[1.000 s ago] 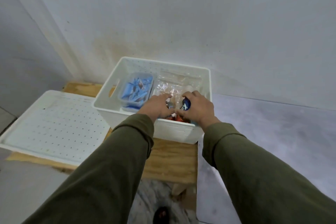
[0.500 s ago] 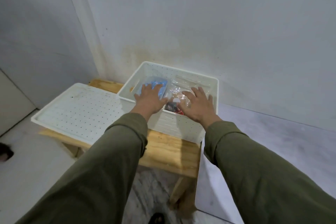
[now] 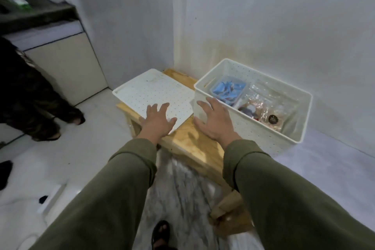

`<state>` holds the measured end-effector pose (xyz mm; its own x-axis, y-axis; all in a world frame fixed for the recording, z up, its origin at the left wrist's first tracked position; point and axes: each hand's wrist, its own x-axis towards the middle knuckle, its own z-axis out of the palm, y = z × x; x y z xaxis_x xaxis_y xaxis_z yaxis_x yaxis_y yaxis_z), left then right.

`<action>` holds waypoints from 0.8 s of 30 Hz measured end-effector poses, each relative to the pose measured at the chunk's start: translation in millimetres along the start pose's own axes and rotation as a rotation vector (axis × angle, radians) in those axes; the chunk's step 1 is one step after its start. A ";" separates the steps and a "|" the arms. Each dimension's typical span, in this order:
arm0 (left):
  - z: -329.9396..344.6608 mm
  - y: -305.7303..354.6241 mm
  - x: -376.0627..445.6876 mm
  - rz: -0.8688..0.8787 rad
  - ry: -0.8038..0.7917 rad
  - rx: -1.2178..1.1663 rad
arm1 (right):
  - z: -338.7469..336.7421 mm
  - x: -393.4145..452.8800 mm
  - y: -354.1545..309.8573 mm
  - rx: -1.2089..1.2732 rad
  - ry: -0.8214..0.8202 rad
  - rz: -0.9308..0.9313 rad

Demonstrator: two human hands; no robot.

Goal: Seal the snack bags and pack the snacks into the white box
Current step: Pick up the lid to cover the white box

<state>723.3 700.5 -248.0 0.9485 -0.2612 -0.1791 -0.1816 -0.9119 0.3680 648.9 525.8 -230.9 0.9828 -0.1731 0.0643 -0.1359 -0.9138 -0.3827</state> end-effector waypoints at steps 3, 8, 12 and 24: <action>8.4 -33.0 11.3 -0.063 -0.029 -0.016 | 36.1 16.5 -15.7 -0.012 -0.098 0.025; 28.5 -75.3 49.7 -0.093 -0.048 -0.031 | 93.2 50.2 -30.2 0.004 -0.215 0.147; 38.0 -97.0 90.0 -0.098 -0.069 0.019 | 126.0 75.2 -36.4 -0.003 -0.261 0.233; 78.1 -122.4 139.5 -0.285 -0.166 -0.277 | 191.8 99.6 -35.0 -0.011 -0.290 0.453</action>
<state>857.6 750.9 -389.2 0.8920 -0.0790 -0.4450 0.1796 -0.8416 0.5094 775.5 611.1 -387.9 0.8196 -0.4436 -0.3626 -0.5538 -0.7754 -0.3033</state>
